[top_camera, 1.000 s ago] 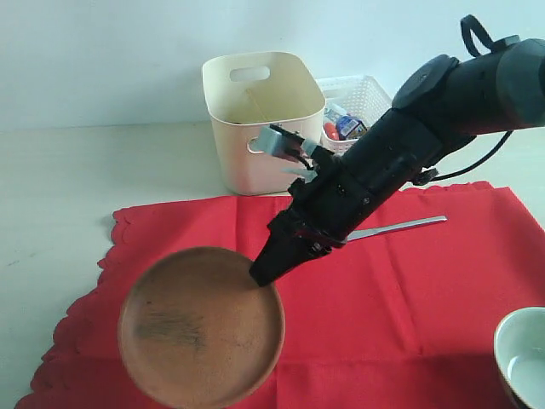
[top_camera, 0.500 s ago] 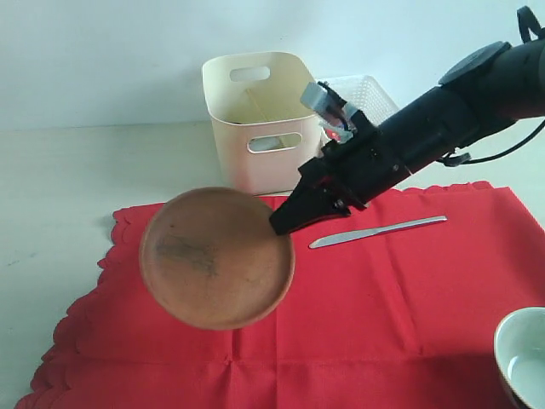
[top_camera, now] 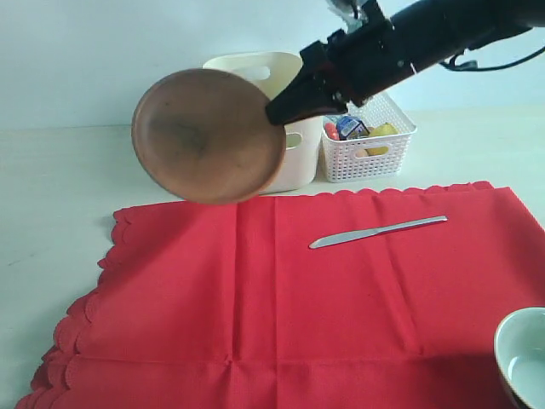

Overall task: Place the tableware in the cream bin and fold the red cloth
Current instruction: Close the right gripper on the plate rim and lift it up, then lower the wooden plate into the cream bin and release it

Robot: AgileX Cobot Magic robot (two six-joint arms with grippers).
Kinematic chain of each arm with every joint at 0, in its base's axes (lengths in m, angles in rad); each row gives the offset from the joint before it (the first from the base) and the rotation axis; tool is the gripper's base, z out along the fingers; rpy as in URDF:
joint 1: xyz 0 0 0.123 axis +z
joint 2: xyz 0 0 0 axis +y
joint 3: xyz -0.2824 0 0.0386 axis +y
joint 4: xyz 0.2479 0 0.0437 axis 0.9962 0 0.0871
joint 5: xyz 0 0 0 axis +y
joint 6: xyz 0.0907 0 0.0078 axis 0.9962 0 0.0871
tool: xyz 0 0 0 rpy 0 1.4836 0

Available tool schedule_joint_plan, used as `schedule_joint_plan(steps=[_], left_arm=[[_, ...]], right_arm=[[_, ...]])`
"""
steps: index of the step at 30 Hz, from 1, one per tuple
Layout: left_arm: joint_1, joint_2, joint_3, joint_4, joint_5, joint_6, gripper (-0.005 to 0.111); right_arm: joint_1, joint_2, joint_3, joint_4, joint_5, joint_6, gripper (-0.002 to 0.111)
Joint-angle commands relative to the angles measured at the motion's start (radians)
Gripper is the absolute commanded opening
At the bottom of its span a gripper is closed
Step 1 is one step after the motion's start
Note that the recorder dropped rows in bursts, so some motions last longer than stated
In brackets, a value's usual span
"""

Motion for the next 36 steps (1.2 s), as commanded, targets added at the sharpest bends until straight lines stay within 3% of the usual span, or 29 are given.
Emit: schedule_joint_plan(steps=[1,9,26,36], left_arm=[[0.003,-0.006,0.004,0.002,-0.008,-0.002,0.0],[0.003,-0.006,0.004,0.002,-0.008,-0.002,0.0],[0.003,-0.006,0.004,0.002,-0.008,-0.002,0.0],[0.003,-0.006,0.004,0.002,-0.008,-0.002,0.0]], right_arm=[[-0.042,-0.011,-0.111,-0.032,-0.02,0.066,0.0],[-0.107,0.074,-0.312,-0.037,-0.05,0.149,0.0],[-0.136,0.381,-0.68,-0.085,-0.188,0.288,0.0],[-0.134,0.468,-0.729,-0.205,-0.277,0.33,0.0]])
